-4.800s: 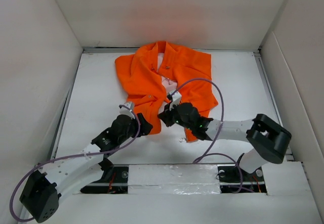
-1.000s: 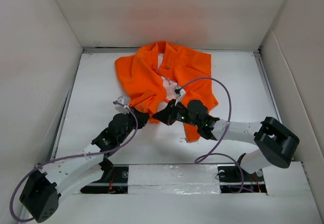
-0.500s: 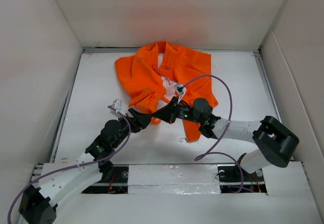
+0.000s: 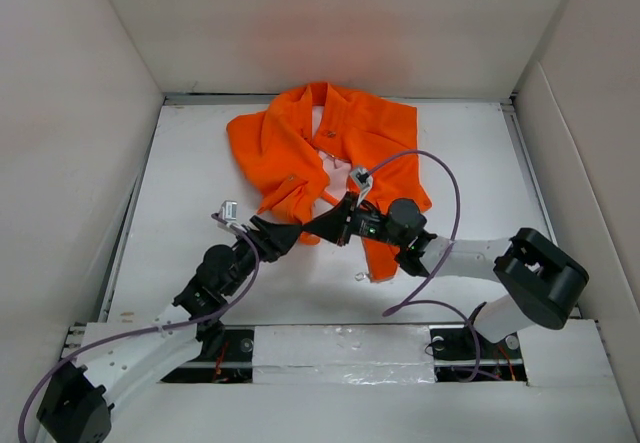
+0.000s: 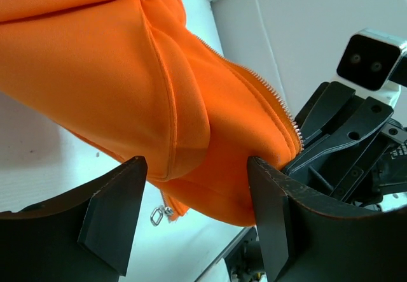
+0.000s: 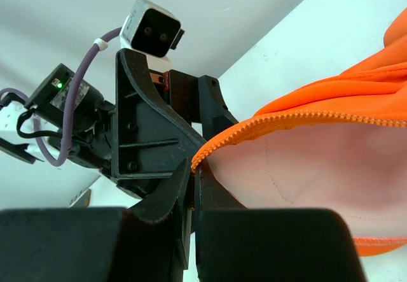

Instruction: Zip up the jacket

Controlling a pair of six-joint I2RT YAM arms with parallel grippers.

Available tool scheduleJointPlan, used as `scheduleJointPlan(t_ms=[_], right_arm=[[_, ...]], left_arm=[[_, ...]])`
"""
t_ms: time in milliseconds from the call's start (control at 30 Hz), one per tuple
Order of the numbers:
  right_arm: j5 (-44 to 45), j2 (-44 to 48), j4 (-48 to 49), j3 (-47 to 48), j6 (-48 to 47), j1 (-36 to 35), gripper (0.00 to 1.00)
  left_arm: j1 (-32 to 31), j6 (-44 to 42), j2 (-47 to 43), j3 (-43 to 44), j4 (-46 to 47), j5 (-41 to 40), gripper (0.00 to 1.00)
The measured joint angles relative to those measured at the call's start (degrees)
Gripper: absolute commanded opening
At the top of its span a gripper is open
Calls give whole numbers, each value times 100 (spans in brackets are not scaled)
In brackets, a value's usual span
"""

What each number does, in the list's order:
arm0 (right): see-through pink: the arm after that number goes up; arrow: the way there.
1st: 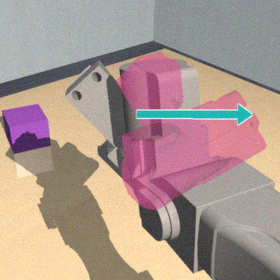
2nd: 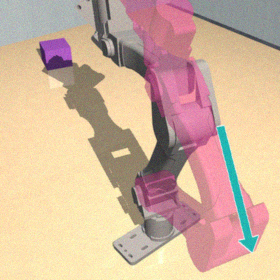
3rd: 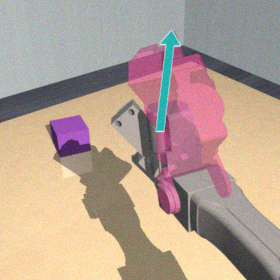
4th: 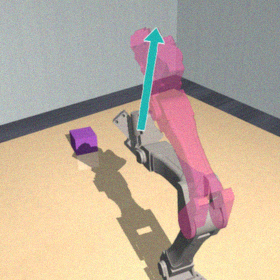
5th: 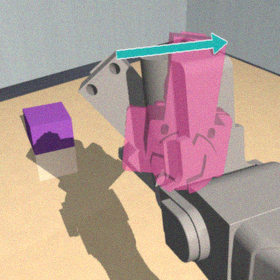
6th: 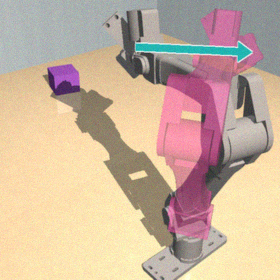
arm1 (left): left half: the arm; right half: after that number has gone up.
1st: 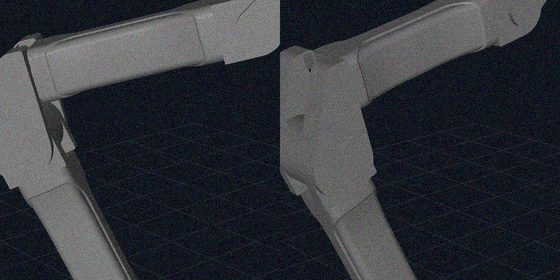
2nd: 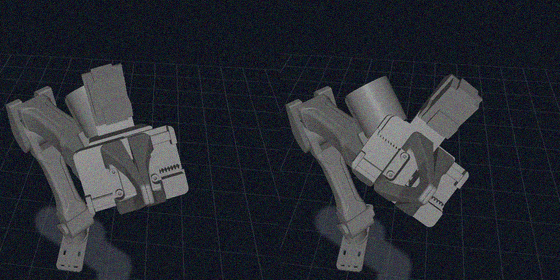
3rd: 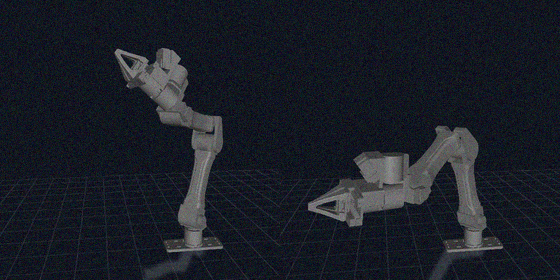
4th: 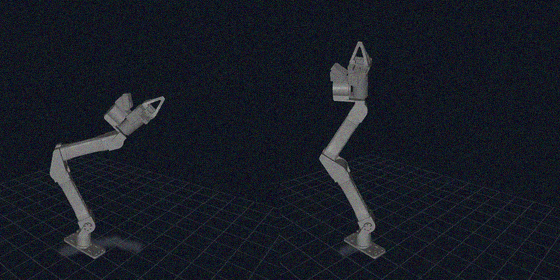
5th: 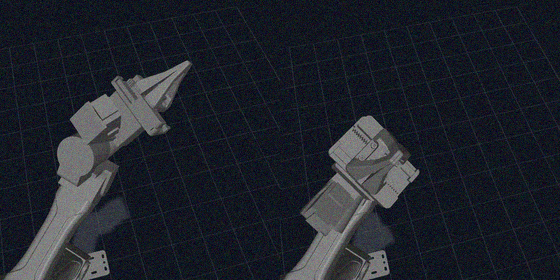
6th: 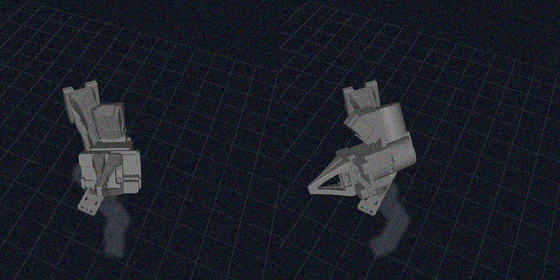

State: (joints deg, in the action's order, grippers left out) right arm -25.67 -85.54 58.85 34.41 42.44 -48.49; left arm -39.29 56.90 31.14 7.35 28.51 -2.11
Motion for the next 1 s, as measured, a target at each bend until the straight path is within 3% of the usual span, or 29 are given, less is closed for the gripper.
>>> scheduleJointPlan(t_ms=[133,167,267,333,367,400,467,500,600,667,733,767,800,867,900,967,1000], right_arm=[[-55,-66,133,0,101,0,0],[-72,-118,192,0,129,0,0],[-149,-278,269,0,254,0,1],[-195,-343,299,-2,310,7,8],[-205,-352,304,-9,337,26,14],[-221,-354,308,-15,354,44,37],[-243,-332,284,-44,380,116,63],[-251,-306,232,-66,341,164,83],[-114,55,-535,-72,-4,271,97],[249,588,-1530,-35,-452,247,100],[748,1121,-2533,162,-933,90,98],[979,1344,-2966,315,-1145,-24,92],[1176,1517,-3298,459,-1316,-116,67],[1495,1757,-3786,719,-1574,-282,31],[1644,1808,-3980,837,-1670,-365,0],[1987,1788,-4367,1102,-1757,-564,0],[2157,1740,-4516,1213,-1792,-656,10]], left_arm=[[-4,37,267,-26,518,7,38],[-9,35,372,-26,651,9,19],[-11,-13,605,-24,848,9,0],[-11,-74,590,-9,804,-42,0],[-11,-114,525,15,713,-83,0],[-13,-151,420,42,608,-149,0],[-13,-227,146,184,203,-306,0],[-13,-273,4,273,-13,-420,0],[-13,-411,-319,627,-752,-754,0],[-13,-505,-389,835,-1141,-951,0],[-15,-575,-393,964,-1384,-1119,0],[-33,-632,-356,1062,-1582,-1266,0],[-48,-669,-291,1119,-1685,-1368,0],[-59,-717,-79,1233,-1851,-1552,0],[-70,-734,39,1281,-1880,-1633,0],[-76,-767,356,1408,-1950,-1814,0],[-76,-787,535,1478,-1952,-1897,0]])
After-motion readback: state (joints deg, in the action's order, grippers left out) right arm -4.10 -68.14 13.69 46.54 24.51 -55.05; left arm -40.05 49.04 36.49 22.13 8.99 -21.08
